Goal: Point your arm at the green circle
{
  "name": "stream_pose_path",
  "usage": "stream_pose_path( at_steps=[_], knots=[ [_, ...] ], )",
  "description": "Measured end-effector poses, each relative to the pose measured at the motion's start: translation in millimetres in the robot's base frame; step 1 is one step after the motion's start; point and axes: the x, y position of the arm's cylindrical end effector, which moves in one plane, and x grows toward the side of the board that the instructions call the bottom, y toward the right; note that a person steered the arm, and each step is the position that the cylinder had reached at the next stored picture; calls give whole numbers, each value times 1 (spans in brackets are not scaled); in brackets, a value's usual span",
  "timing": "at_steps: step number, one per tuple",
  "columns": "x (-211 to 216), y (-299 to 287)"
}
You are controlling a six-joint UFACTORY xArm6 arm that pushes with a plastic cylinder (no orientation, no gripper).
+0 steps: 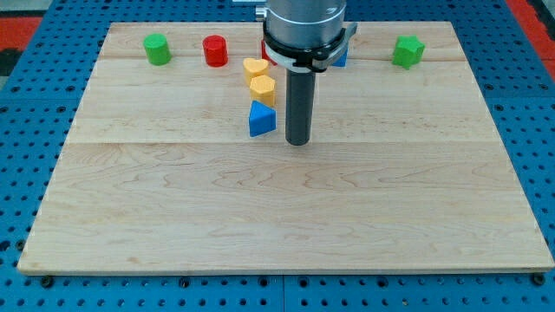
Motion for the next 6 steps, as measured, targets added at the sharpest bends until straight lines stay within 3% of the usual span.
stream_pose_path(
  at_steps=[1, 2, 5, 6],
  knots=[
    [0, -20],
    [0, -87],
    [-12, -160],
    [-12, -160]
  ],
)
